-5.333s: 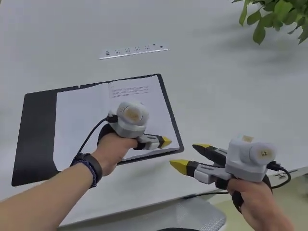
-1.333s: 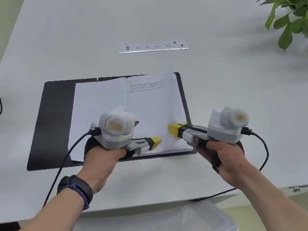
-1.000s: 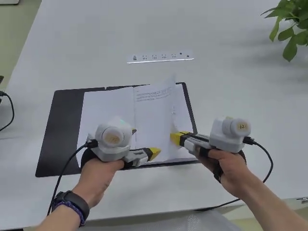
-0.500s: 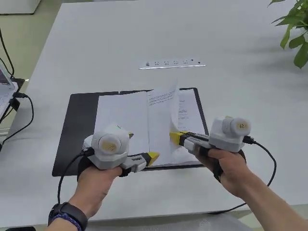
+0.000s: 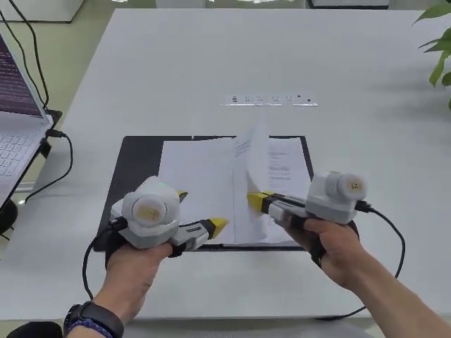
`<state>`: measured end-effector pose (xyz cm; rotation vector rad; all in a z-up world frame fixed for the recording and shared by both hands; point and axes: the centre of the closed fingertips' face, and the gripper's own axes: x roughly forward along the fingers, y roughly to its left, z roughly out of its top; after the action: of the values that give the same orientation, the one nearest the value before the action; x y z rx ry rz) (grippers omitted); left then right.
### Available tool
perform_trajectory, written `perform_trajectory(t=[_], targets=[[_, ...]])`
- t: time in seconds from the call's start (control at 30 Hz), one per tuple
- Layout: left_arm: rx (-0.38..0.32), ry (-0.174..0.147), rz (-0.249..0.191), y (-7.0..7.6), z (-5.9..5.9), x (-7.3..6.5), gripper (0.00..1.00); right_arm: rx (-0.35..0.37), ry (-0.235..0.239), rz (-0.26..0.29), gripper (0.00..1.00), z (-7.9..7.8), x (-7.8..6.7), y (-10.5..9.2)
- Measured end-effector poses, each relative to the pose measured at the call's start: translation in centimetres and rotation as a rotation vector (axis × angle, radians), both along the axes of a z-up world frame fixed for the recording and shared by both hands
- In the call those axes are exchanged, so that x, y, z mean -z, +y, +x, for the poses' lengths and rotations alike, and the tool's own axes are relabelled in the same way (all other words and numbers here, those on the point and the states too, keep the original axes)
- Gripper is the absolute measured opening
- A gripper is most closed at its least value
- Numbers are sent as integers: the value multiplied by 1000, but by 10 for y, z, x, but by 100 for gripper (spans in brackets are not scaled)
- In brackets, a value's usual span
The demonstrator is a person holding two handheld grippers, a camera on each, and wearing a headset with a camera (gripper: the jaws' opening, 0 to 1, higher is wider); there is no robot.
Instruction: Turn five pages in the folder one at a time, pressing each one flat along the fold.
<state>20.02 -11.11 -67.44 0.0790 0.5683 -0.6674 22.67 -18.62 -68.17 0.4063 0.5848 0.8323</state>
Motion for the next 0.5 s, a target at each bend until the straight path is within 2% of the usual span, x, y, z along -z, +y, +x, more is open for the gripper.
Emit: perform_trajectory(t=[0.23,0.5], targets=[[-33,-6,-3,20,-2,-3,59,-43,-7,10,0,-2,-6,26],[-68,-12,-7,41,-4,-5,61,-87,4,19,0,-5,-5,55]])
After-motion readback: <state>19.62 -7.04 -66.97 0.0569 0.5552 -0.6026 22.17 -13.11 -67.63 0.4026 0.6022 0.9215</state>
